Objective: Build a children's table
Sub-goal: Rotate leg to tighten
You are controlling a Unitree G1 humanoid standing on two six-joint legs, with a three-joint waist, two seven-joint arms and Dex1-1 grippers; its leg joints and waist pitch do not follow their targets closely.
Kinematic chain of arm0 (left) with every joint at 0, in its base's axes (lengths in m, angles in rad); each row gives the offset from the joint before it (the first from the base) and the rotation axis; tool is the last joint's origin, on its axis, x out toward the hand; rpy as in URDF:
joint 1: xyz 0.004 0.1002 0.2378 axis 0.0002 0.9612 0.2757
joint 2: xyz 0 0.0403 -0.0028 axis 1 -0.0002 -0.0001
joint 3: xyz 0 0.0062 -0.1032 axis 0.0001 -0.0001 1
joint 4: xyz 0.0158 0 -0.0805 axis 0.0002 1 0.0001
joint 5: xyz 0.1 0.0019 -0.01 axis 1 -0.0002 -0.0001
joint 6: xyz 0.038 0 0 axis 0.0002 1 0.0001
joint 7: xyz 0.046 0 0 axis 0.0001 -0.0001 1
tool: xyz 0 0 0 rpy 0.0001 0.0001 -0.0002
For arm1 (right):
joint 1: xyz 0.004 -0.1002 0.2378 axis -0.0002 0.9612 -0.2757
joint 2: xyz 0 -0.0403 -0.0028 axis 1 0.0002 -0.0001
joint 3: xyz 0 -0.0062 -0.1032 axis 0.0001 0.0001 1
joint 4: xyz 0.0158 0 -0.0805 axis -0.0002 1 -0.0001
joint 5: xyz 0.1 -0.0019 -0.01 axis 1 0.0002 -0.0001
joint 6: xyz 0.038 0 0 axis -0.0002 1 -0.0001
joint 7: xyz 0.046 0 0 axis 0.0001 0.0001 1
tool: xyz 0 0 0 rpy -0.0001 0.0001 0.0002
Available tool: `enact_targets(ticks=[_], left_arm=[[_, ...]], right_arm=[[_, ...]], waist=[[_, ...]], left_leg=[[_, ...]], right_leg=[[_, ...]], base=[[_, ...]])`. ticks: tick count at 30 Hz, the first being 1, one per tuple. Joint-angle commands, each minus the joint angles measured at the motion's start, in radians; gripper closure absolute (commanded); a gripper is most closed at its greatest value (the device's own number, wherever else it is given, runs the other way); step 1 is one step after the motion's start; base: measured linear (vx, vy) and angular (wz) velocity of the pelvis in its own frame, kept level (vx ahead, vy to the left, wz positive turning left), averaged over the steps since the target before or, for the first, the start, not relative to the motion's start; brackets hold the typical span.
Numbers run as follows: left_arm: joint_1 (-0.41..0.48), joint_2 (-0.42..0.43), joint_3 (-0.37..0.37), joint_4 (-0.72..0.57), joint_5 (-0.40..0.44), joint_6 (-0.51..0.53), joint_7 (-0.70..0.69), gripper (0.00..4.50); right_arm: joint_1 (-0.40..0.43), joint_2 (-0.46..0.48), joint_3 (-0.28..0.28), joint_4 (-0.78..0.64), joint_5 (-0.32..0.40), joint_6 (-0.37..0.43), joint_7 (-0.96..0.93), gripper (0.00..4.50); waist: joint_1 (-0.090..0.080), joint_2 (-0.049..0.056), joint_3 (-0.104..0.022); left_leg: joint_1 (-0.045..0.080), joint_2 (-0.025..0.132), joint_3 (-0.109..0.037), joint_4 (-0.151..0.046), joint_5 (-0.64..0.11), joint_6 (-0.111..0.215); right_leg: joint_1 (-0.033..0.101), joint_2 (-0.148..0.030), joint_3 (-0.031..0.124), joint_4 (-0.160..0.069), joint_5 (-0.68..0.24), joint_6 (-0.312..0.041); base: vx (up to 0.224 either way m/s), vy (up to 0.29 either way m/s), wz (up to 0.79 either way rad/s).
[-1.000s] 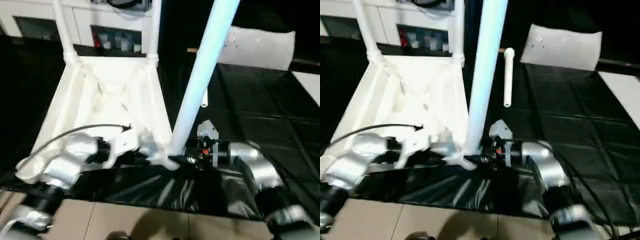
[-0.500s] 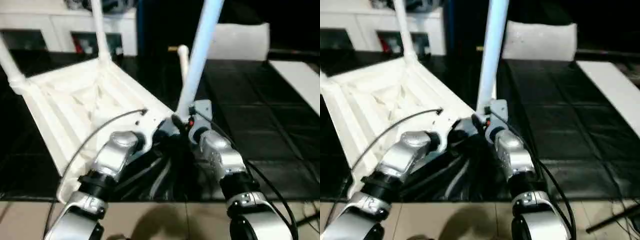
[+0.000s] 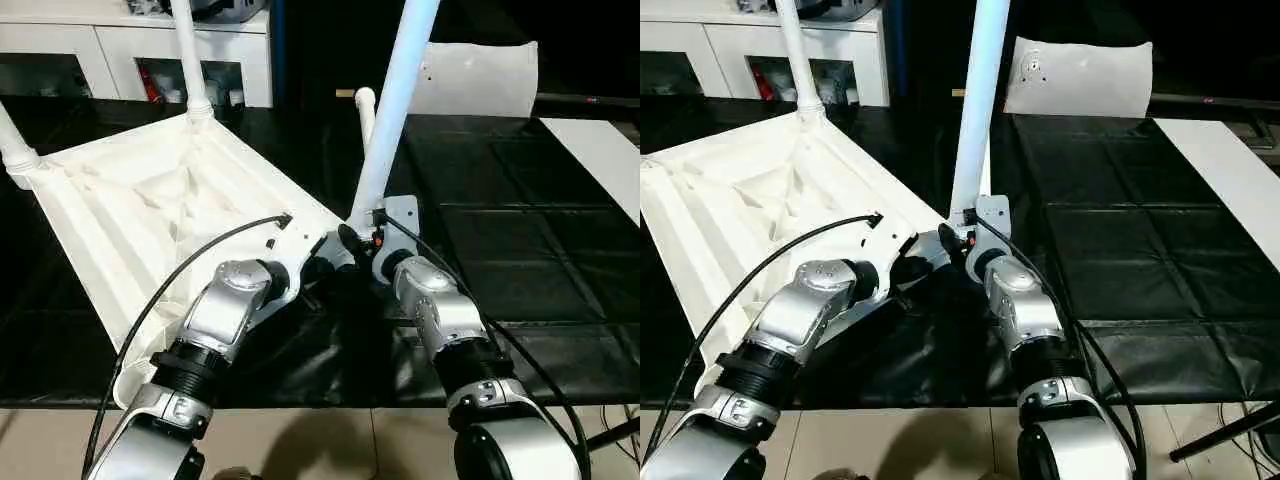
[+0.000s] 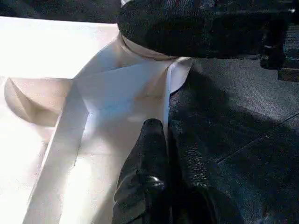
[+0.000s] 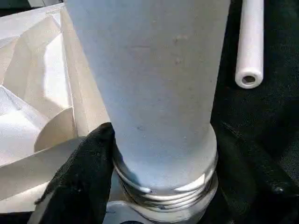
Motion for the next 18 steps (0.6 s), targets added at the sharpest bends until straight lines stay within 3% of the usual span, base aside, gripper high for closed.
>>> enact_targets(ticks=[1,7,12,18], left_arm=[[-0.032,-0.026,0.021,-0.048,-0.024,-0.063,0.032,4.50],[-0.021,-0.014,0.013,-0.055,-0.020,-0.068,0.026,4.50],[-0.015,0.005,0.008,-0.055,-0.016,-0.073,0.014,4.50],[-0.007,0.032,0.003,-0.054,-0.015,-0.081,-0.015,4.50]], right_arm=[[0.036,0.110,0.102,0.075,0.021,0.054,0.128,0.98],[0.044,0.084,0.103,0.069,0.009,0.033,0.142,0.67],[0.074,0.043,0.101,0.025,0.008,0.024,0.173,0.09],[0.125,-0.010,0.098,-0.060,0.016,0.037,0.227,0.03]], waist=[[0.007,-0.010,-0.063],[-0.004,-0.008,-0.058],[-0.008,-0.006,-0.057],[-0.010,-0.007,-0.057]], left_leg=[[-0.006,0.065,-0.024,-0.063,-0.098,0.064],[-0.005,0.066,-0.027,-0.066,-0.152,0.050],[-0.006,0.067,-0.028,-0.068,-0.159,0.051],[-0.007,0.068,-0.027,-0.067,-0.158,0.059]], right_leg=[[0.052,-0.099,0.074,-0.101,-0.176,-0.159],[0.047,-0.099,0.073,-0.113,-0.286,-0.135],[0.044,-0.098,0.075,-0.115,-0.288,-0.133],[0.045,-0.098,0.076,-0.117,-0.281,-0.138]], base=[[0.000,0.000,0.00],[0.000,0.000,0.00],[0.000,0.000,0.00],[0.000,0.000,0.00]])
